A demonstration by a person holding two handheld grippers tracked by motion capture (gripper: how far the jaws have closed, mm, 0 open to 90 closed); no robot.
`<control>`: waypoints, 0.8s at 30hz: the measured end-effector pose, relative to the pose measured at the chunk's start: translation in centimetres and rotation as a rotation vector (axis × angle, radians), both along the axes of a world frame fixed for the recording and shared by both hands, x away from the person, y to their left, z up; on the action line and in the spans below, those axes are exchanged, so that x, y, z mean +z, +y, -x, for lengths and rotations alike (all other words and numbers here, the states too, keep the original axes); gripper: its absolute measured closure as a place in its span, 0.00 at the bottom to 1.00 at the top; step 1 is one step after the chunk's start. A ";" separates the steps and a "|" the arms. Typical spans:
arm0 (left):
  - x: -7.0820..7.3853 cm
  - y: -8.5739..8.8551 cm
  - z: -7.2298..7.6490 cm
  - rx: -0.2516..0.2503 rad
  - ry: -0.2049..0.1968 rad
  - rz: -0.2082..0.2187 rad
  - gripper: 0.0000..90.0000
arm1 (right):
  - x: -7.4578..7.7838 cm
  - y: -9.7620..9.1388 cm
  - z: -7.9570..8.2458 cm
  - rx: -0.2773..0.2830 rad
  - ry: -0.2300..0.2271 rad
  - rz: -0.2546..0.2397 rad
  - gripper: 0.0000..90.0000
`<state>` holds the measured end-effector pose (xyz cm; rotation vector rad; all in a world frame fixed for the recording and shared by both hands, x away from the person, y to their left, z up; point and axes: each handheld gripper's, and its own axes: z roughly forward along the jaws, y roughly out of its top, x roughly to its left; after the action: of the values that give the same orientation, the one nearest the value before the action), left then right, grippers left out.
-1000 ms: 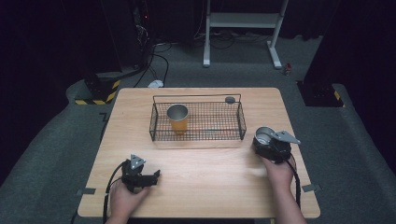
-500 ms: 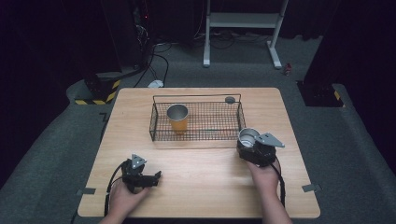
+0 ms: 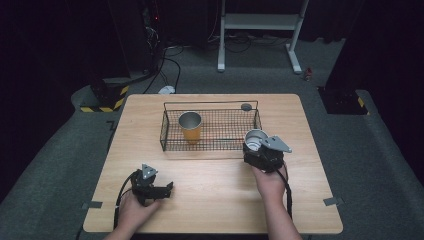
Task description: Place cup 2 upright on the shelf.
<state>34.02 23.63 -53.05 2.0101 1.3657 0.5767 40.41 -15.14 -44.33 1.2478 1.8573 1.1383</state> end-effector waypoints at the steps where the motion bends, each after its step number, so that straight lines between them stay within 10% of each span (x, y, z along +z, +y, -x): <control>1: 0.0 0.0 0.0 0.000 0.000 0.000 0.00 | 0.1 0.0 -0.1 0.007 0.001 0.003 0.21; 24: 0.0 0.0 0.0 0.001 0.000 0.000 0.00 | 4.0 2.2 -2.4 0.047 -0.060 0.000 0.21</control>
<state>34.01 23.63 -53.04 2.0098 1.3674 0.5772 42.80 -12.95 -40.30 1.1630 1.8506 1.1871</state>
